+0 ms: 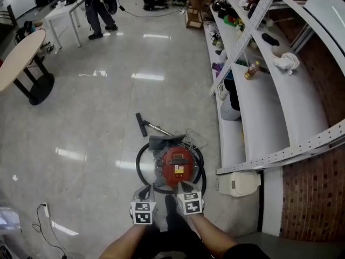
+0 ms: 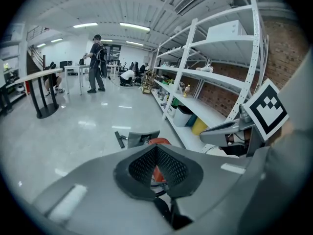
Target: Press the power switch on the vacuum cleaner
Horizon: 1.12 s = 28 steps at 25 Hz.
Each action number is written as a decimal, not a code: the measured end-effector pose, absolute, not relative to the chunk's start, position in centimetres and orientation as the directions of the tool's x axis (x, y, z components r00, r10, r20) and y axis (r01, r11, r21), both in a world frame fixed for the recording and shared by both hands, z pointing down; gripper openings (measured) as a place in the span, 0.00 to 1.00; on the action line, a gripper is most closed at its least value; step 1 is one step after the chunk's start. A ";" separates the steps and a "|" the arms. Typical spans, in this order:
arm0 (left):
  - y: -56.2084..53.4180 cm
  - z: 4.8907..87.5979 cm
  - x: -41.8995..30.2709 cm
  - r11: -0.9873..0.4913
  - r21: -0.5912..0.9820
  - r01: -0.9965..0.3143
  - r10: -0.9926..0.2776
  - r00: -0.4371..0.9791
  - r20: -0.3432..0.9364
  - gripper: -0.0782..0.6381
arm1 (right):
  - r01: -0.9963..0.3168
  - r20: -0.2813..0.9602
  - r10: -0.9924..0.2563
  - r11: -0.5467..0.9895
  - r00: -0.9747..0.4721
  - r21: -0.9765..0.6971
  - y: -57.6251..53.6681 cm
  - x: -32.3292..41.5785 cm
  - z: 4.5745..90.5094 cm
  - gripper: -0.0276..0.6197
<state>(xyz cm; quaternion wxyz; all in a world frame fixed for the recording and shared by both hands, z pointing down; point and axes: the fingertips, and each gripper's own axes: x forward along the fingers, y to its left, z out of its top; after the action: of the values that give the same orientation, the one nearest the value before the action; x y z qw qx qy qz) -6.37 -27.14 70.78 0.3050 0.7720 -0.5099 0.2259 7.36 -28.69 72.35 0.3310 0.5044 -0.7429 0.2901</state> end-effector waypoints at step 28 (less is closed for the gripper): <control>-17.3 56.9 -8.5 -0.448 0.262 -0.855 -0.744 0.519 0.420 0.13 | -0.940 0.528 -0.793 0.339 -0.302 -0.028 -17.3 3.0 54.5 0.03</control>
<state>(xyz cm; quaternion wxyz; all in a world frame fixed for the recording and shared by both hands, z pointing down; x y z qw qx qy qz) -8.48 -17.33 56.94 0.2247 0.8421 -0.4748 0.1226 2.98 -17.35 54.54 0.2171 0.5495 -0.7889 0.1692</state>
